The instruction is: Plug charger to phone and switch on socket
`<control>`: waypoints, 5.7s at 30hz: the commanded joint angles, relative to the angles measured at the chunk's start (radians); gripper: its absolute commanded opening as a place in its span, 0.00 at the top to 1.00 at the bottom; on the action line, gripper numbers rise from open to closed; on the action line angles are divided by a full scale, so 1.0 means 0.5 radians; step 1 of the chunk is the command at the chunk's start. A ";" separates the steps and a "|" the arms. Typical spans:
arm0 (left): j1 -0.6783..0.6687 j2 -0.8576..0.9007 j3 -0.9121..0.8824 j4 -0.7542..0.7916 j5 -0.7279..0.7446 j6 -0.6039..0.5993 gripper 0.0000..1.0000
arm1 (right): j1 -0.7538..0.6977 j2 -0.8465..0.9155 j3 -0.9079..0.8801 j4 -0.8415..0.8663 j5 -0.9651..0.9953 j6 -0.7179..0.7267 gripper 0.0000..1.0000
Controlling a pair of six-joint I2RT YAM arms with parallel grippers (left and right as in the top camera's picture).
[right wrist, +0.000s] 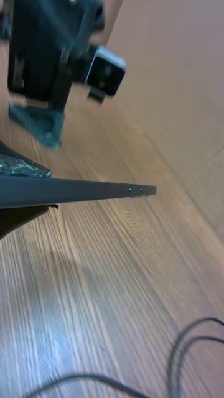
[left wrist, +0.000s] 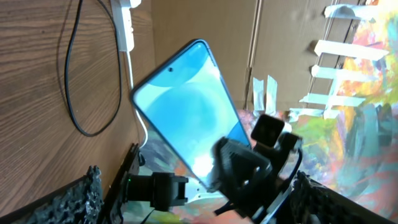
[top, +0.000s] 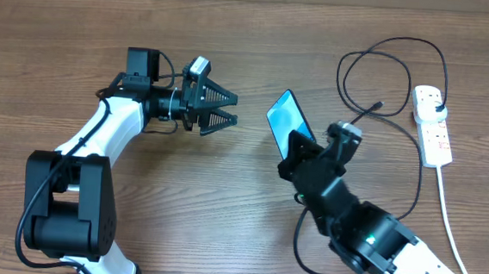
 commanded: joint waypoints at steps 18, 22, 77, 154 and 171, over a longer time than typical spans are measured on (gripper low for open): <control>0.211 -1.075 0.023 -0.020 0.057 0.330 0.00 | -0.363 -0.047 0.054 0.199 -0.458 0.469 0.96; 0.211 -1.106 0.023 -0.068 0.057 0.330 0.00 | -0.363 -0.047 0.054 0.219 -0.478 0.470 0.96; 0.210 -1.065 0.023 -0.858 -0.951 0.179 0.00 | -0.428 -0.047 0.054 0.487 -0.529 0.478 0.96; -0.311 -0.858 0.021 -0.300 -1.628 -1.790 0.76 | -0.424 0.581 0.054 1.061 -1.855 1.772 0.96; -0.330 -0.858 0.021 -0.273 -1.707 -1.789 0.95 | -0.424 0.620 0.054 1.056 -1.848 1.772 0.91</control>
